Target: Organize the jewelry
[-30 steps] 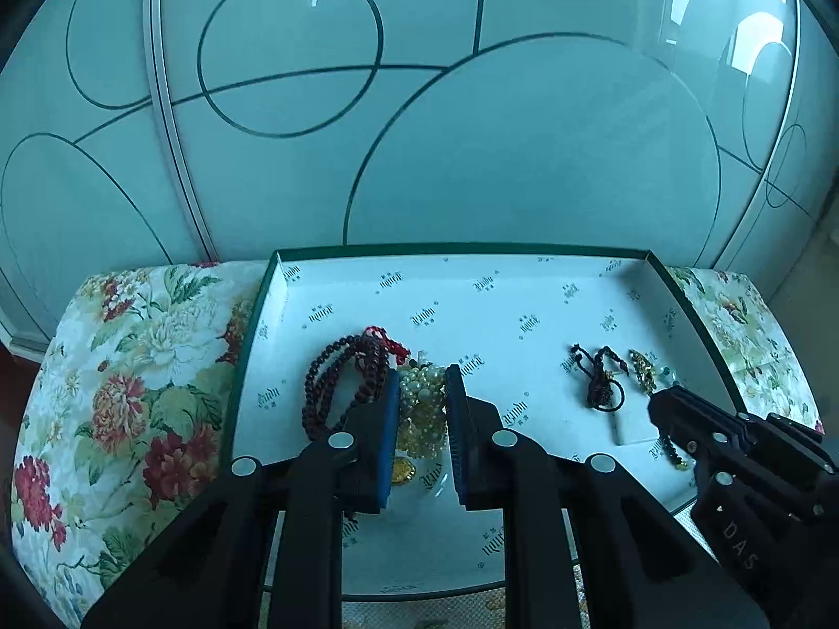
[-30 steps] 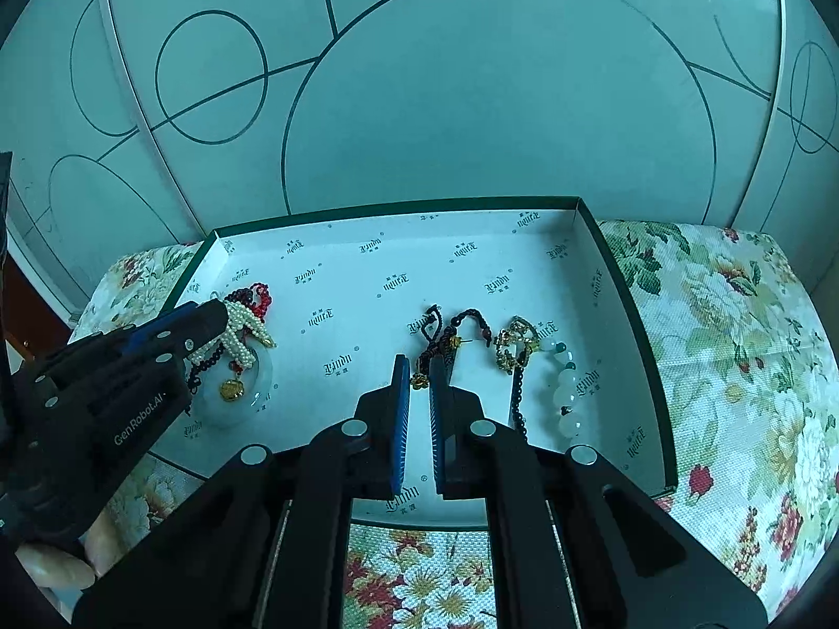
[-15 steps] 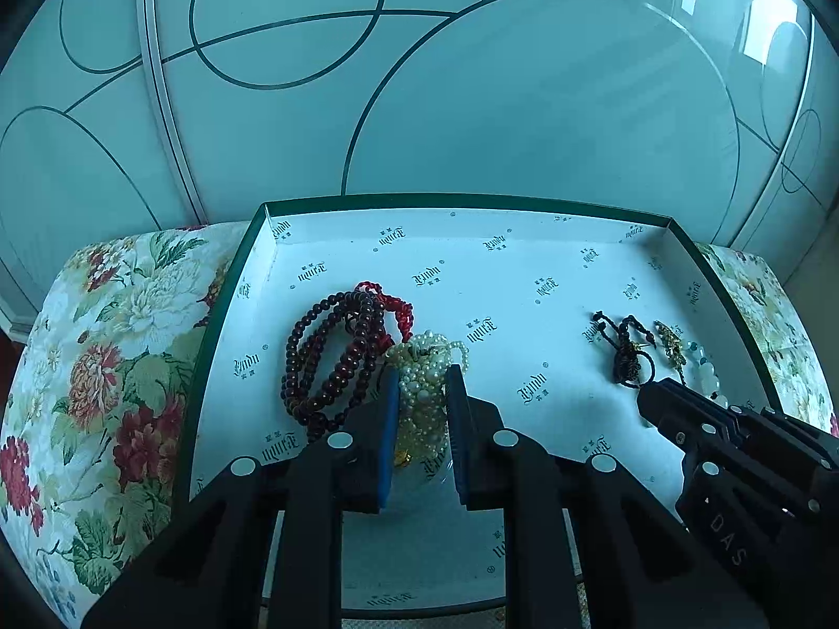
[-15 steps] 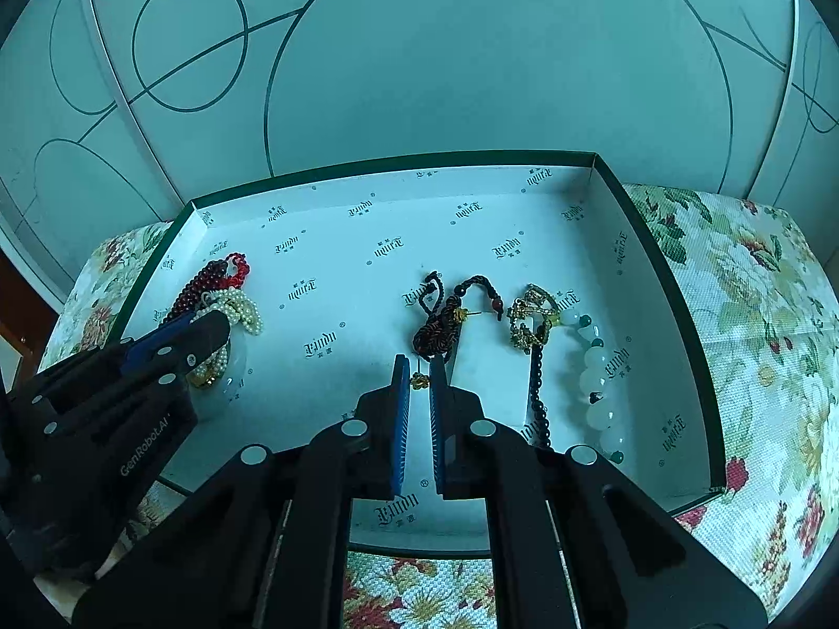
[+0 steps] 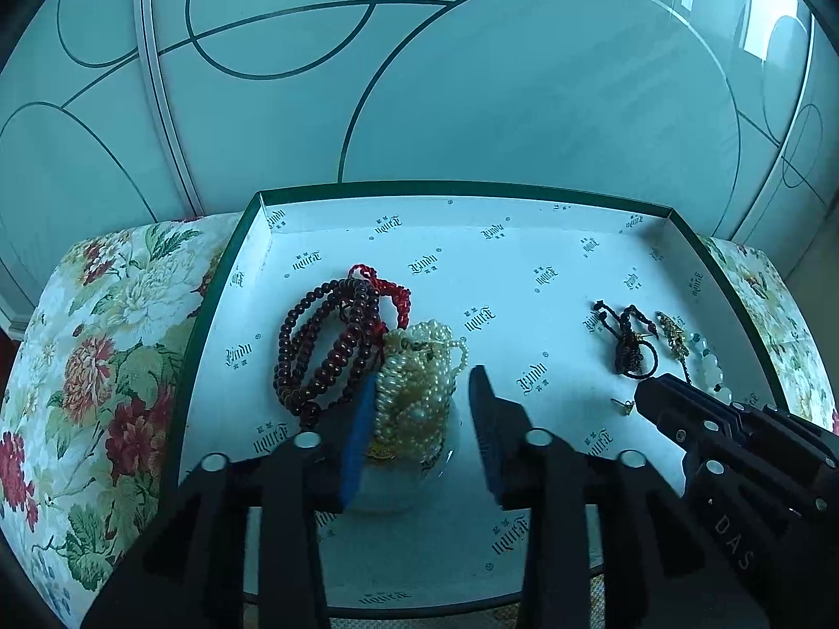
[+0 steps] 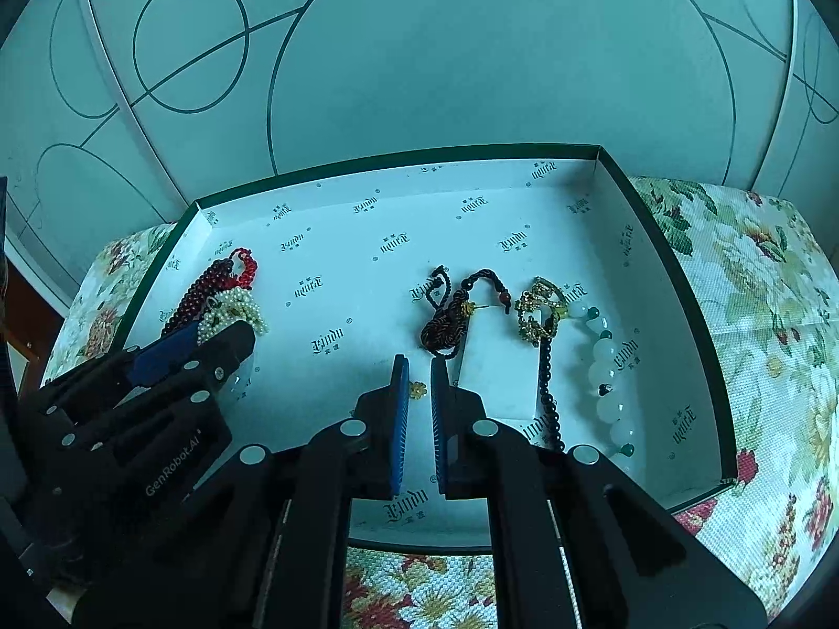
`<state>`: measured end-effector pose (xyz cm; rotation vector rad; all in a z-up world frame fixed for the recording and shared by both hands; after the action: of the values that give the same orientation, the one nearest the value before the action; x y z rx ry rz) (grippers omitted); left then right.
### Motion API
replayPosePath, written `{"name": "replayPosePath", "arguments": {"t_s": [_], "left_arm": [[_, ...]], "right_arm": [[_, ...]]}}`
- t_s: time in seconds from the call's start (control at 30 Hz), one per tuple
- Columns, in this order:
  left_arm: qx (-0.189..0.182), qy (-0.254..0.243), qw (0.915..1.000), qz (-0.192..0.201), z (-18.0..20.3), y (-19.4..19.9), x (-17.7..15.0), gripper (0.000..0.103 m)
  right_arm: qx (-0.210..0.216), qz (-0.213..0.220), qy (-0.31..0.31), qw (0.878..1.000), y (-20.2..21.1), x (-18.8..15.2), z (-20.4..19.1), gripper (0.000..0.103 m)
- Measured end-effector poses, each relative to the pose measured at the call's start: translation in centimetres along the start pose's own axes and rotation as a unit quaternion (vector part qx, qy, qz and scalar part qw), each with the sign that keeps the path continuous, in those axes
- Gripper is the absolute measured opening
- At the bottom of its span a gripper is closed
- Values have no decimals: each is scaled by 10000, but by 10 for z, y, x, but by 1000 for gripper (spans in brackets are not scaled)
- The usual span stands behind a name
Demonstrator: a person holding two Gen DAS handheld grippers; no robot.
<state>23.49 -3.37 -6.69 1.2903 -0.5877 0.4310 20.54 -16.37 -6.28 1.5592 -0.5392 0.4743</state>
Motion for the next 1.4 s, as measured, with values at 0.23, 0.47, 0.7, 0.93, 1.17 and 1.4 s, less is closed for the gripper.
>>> {"name": "replayPosePath", "arguments": {"t_s": [0.23,0.47,0.7,0.93,1.17,1.4], "left_arm": [[-5,28,10000,57,3,2,-1,62],[-51,98,9999,4,0,8,-3,71],[-85,97,9999,15,3,21,-8,75],[10,97,10000,7,5,37,-20,78],[74,215,9997,118,7,63,-33,82],[214,139,9995,188,10,93,-51,84]], "right_arm": [[-15,53,-24,10000,6,1,2,27],[-86,91,-79,9999,11,0,9,28],[-227,166,-158,9995,19,-4,18,40],[-293,180,-301,9990,33,-12,28,45],[-377,361,-221,9984,63,-24,25,53],[-336,471,-163,9982,93,-38,19,53]]}}
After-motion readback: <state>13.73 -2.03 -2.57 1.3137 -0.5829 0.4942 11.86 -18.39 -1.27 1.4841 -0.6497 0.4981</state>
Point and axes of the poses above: each gripper's, at about its wrist camera, not at the fingertips, and y roughly against the way its jaws point, z to its right, x to its top, the point moved 1 cm from there along -y, roughly the way its jaws point, and after that the axes turned 8 degrees about -x, right-handed, at the moved point
